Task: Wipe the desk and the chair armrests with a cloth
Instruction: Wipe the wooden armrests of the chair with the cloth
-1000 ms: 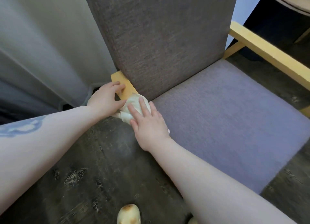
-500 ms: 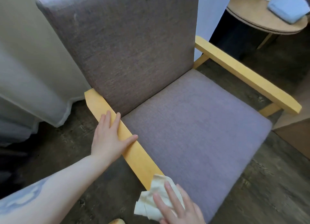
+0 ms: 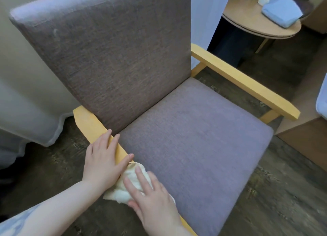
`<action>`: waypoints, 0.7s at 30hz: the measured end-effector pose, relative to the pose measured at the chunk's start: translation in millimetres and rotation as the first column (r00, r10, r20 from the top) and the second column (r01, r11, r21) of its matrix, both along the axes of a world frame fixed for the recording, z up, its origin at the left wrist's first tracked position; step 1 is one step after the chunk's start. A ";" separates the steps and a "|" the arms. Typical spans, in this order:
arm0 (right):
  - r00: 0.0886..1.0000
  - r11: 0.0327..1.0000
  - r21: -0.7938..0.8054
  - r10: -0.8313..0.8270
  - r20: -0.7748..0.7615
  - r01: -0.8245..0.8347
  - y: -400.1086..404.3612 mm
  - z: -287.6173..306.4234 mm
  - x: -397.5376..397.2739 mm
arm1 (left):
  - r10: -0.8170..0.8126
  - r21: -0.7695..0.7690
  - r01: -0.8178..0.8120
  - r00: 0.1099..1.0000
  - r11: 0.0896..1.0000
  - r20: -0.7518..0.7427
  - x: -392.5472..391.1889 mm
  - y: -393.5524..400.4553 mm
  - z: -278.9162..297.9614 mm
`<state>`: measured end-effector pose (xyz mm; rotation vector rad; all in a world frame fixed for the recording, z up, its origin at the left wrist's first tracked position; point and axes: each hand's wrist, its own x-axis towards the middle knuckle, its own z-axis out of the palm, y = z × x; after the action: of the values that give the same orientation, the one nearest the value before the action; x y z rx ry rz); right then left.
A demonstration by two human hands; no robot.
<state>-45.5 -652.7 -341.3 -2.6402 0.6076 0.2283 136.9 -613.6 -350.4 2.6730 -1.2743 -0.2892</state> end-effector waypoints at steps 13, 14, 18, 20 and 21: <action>0.975 0.987 -0.063 -0.135 0.178 0.148 -191.6 47.8 -125.9 | -0.043 0.035 0.051 0.982 0.998 -0.183 -101.7 -183.7 14.5; 0.971 0.978 -0.103 -0.162 0.177 0.182 -233.2 54.1 -136.7 | -0.015 0.062 0.029 0.978 0.998 -0.207 -117.1 -207.4 5.1; 0.931 0.895 -0.277 -0.297 0.210 0.348 -384.7 67.6 -172.7 | 0.025 0.201 0.047 0.939 0.978 -0.344 -183.9 -286.0 -41.8; 0.922 0.867 -0.315 -0.351 0.163 0.386 -439.2 64.9 -191.4 | 0.028 0.234 0.075 0.912 0.969 -0.409 -215.9 -321.1 -62.6; 0.923 0.860 -0.337 -0.362 0.129 0.384 -461.2 58.6 -200.8 | 0.019 0.243 0.094 0.905 0.965 -0.425 -230.1 -338.6 -69.6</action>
<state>-246.3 -1113.9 -282.6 -2.7757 1.2248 -0.0909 -93.2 -952.2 -420.0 2.5740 -1.2136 -1.0479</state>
